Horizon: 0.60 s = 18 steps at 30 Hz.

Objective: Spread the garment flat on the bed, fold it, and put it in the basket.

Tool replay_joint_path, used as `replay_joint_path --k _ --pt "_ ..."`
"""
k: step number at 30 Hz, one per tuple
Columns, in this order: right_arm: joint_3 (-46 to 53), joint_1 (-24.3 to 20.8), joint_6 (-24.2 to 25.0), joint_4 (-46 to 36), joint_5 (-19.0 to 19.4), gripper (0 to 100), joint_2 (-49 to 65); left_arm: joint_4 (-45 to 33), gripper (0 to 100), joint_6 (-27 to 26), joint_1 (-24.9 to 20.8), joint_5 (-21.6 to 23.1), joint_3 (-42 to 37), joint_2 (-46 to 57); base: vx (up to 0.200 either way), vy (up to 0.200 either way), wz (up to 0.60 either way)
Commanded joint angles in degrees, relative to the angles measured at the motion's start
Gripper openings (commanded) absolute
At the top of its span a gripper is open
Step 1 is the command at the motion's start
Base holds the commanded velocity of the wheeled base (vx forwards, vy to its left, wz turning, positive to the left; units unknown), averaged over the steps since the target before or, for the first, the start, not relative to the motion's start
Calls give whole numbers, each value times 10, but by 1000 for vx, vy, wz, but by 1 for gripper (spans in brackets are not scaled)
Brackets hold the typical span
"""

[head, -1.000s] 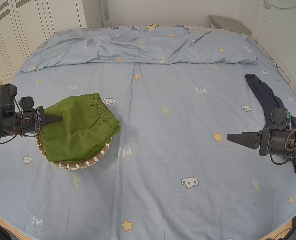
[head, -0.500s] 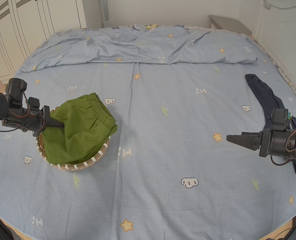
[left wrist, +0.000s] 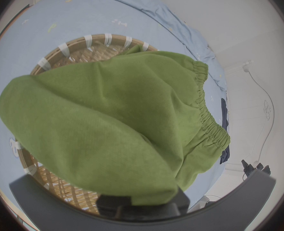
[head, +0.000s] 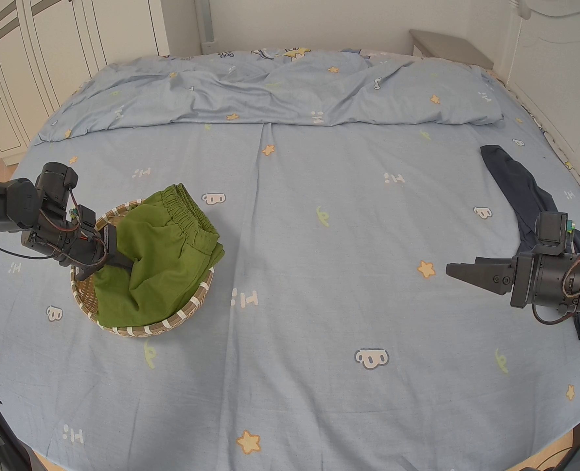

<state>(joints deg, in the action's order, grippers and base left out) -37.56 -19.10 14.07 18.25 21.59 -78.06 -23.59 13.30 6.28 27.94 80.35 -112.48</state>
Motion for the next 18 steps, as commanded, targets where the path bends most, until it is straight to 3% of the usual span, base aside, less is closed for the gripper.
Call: replay_joint_path --k 1,5,6,10,18 --pt "0 -3 0 0 0 100 2 -5 0 1 -2 -1 6 -11 0 0 0" --pt "0 -3 0 0 0 100 1 -15 0 1 -2 -3 7 -5 0 0 0" --pt "0 -3 0 0 0 100 1 -19 100 1 -2 -3 8 -5 0 0 0" --pt "0 -3 0 0 -1 100 2 -36 100 1 -3 -3 13 -3 0 0 0" --pt "-1 -3 2 0 0 100 8 -179 100 0 -7 -32 70 76 0 0 0"
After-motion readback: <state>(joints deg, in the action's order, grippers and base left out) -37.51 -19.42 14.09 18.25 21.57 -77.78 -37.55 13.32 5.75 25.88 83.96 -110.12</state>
